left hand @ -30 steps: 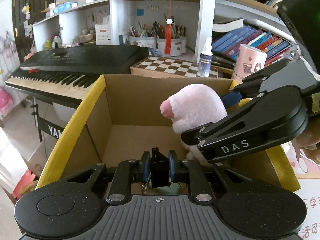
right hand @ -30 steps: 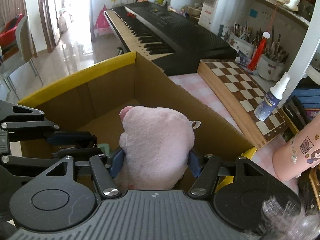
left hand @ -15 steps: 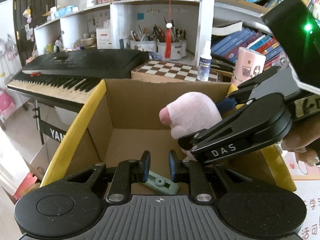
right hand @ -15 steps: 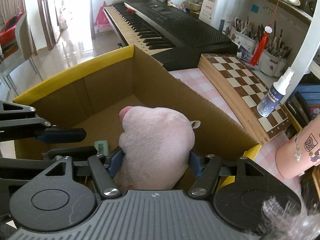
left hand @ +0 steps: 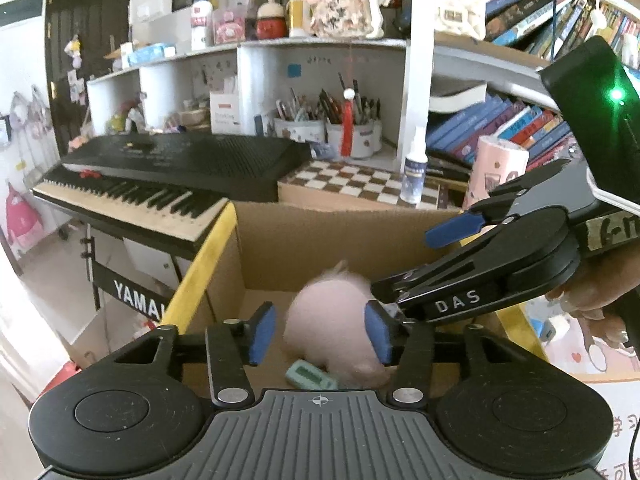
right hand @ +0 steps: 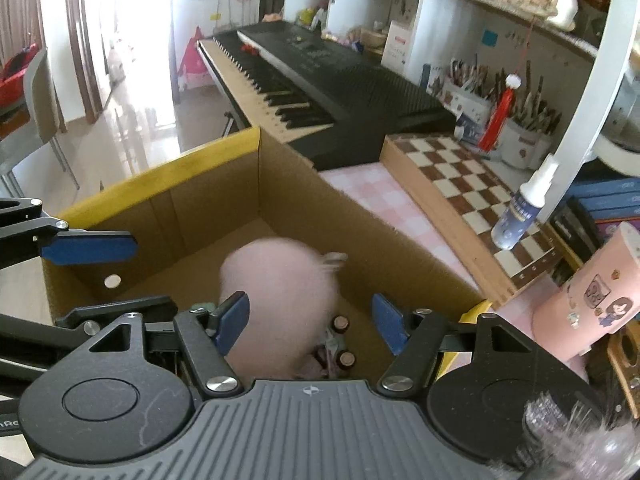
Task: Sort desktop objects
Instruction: 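Open both tools inside the yellow box, dropping the pig and binder clip, then lift both open tools out of the yellow box and withdraw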
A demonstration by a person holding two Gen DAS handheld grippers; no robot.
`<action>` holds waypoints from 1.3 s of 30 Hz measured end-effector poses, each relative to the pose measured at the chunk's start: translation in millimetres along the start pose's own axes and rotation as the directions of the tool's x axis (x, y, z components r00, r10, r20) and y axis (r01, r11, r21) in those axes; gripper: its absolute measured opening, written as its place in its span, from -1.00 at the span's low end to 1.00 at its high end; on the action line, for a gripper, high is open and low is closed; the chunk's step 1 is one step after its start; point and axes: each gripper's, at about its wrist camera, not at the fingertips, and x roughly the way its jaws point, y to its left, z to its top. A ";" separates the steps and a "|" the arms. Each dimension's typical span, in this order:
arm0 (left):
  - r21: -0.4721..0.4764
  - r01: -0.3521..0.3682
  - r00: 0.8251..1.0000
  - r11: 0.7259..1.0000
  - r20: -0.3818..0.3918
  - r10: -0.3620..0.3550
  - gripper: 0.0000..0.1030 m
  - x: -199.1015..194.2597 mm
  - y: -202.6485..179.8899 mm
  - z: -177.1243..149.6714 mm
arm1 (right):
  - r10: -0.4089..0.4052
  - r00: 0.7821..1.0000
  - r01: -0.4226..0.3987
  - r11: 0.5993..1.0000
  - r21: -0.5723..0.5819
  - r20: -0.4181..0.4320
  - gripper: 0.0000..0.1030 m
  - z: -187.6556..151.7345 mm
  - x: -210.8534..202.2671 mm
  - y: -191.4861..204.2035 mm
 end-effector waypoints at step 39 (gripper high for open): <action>-0.047 0.012 0.994 0.999 0.112 -0.006 0.39 -97.7 36.4 -35.6 | -0.296 0.934 0.192 0.889 0.417 0.201 0.28 -86.9 -145.8 72.1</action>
